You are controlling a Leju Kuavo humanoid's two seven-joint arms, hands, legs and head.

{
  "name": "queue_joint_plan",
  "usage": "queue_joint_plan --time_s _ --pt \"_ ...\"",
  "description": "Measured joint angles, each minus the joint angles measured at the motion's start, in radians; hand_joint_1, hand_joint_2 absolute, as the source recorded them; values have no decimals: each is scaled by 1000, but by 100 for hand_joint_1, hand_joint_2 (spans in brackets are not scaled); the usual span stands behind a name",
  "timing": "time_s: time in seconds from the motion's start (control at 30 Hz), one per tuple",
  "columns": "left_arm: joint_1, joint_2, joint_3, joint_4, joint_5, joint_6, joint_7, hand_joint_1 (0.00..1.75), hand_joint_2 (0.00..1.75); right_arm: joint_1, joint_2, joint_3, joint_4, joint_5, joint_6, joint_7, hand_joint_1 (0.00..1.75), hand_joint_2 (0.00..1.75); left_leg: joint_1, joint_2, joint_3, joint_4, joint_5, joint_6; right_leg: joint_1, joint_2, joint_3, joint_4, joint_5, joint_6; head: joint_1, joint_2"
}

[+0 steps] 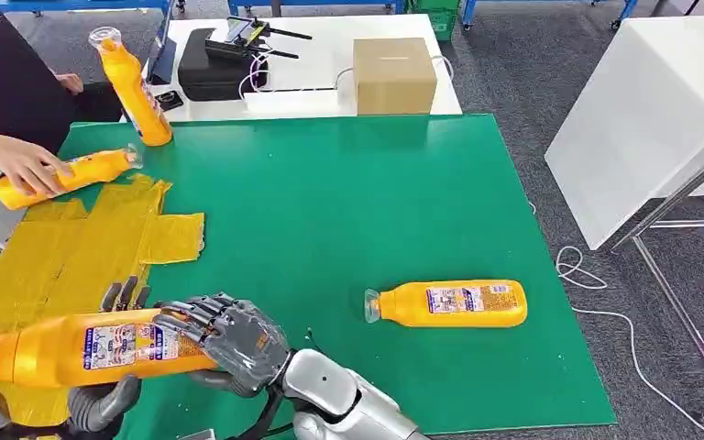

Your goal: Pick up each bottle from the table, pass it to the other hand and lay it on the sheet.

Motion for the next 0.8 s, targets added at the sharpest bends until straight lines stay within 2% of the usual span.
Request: queue_joint_plan --time_s 0.8 --pt "25 -5 18 -12 15 -1 6 0 175 -3 1 28 24 -8 5 -13 169 175 0 0 0 0 0 0 0 0 0 0 0 0 0 0"
